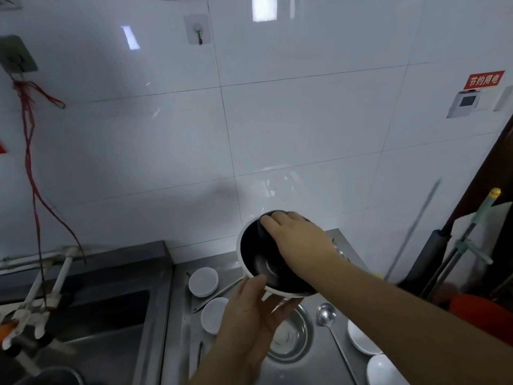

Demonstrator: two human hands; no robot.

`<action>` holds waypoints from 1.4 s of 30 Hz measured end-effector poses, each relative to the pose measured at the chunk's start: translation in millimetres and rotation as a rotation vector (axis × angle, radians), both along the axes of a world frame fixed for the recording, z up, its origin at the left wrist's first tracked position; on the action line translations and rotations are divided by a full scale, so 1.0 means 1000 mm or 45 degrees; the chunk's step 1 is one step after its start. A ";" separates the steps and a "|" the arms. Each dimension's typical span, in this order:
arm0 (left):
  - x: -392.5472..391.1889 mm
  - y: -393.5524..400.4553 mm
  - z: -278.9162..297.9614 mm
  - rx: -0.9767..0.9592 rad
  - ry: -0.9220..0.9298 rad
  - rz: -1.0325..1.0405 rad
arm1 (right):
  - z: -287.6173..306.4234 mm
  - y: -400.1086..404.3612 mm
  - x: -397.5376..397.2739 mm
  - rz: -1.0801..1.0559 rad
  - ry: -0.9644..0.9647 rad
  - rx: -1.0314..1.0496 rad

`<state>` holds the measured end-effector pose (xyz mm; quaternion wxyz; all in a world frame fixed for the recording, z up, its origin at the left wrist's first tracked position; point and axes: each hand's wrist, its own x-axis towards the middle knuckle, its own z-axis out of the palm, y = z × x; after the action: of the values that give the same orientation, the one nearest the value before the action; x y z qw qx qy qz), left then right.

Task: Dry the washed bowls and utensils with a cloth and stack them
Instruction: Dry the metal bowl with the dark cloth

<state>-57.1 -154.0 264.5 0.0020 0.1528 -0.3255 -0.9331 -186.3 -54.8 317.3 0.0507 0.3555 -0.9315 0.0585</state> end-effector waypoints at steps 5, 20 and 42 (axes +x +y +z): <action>-0.009 -0.002 0.006 -0.303 0.022 0.046 | 0.006 0.009 -0.001 -0.312 -0.064 0.102; -0.009 -0.008 0.000 -0.535 0.100 -0.123 | -0.031 0.048 0.028 -0.127 -1.191 -0.900; -0.008 -0.017 -0.007 -1.381 0.294 -0.224 | -0.006 0.039 0.029 -0.926 -2.039 -1.723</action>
<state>-65.3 -171.5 257.9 0.0381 -0.0009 -0.7678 -0.6395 -157.2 -15.6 311.0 -0.3682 -0.1808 -0.5198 0.7494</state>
